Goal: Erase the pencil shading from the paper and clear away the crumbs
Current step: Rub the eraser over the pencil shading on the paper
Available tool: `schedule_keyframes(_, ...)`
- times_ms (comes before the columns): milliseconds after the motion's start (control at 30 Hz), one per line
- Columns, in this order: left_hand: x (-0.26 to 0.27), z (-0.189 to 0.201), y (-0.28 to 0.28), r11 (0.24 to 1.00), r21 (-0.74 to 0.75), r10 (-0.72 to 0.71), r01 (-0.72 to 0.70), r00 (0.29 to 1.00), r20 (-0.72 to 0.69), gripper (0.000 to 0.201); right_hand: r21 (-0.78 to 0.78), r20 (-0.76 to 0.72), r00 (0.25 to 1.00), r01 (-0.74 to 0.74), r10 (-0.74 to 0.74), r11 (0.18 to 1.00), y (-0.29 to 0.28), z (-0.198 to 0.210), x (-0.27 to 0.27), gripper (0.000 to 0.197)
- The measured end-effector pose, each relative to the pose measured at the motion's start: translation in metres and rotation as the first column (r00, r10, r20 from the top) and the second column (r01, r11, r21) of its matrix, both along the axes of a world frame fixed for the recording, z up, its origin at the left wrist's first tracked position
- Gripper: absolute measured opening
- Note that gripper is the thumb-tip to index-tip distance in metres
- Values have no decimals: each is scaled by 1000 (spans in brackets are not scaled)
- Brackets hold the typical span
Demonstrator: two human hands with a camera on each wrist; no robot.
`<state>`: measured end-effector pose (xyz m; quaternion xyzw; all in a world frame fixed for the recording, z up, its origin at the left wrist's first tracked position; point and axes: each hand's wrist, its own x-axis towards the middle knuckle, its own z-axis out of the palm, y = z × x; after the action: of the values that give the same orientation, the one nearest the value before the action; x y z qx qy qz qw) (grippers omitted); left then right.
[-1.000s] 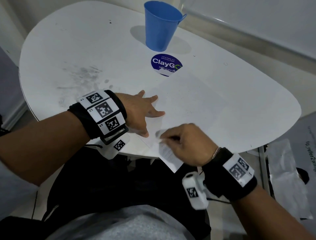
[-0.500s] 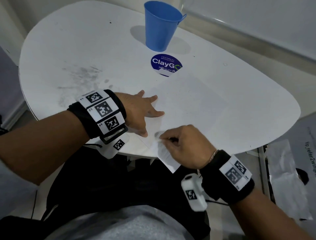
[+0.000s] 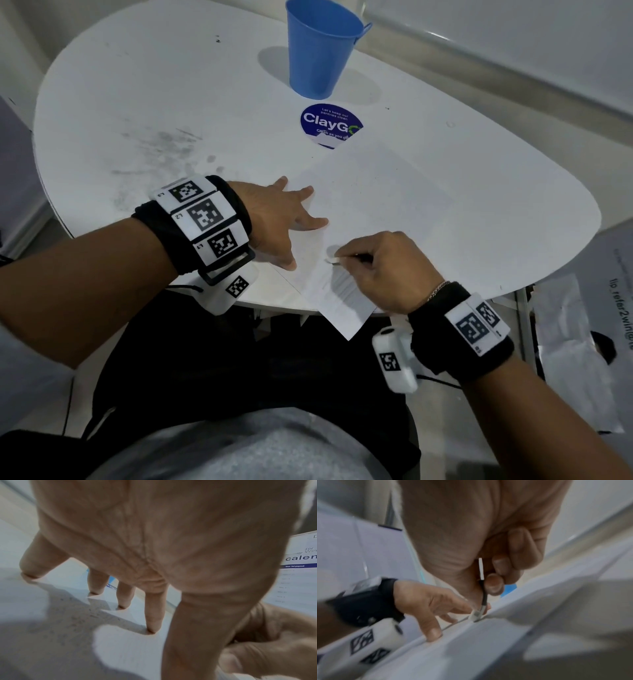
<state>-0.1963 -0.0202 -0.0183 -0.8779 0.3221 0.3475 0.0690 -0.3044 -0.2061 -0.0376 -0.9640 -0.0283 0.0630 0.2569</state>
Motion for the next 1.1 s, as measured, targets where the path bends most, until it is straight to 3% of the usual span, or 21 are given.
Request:
schedule_keyframes(167,0,0,1,1000,-12,6,-6,1000,-8,88,42,-144,970,-191,195,981,14,3,-12,15)
schedule_keyframes(300,0,1,0,1000,-2,-4,4,1000,3,88,15,1,999,35,-35,999,-5,-2,3,17)
schedule_keyframes(433,1,-4,1,1000,-7,-7,7,1000,12,86,32,-73,990,-121,123,992,13,-3,-11,18)
schedule_keyframes(500,2,-6,1,1000,-24,-5,6,1000,16,85,25,-88,990,-112,114,993,13,-1,-9,19)
schedule_keyframes(667,1,-4,-3,999,-36,-20,22,999,38,87,21,12,988,156,-156,988,-8,-4,5,16)
schedule_keyframes(767,2,-7,-4,993,-52,-105,110,990,92,91,26,7,999,49,-49,998,15,-9,-7,17)
schedule_keyframes(833,2,-7,-3,994,-73,-78,80,997,27,94,74,-33,999,6,-4,997,19,-7,-8,19)
schedule_keyframes(1000,-1,0,-1,998,-41,-45,45,999,-18,83,-16,50,986,160,-159,987,-1,-3,6,18)
schedule_keyframes(1100,-1,-3,-1,998,-41,-47,46,999,-24,84,53,-31,999,-18,20,998,22,-6,-9,18)
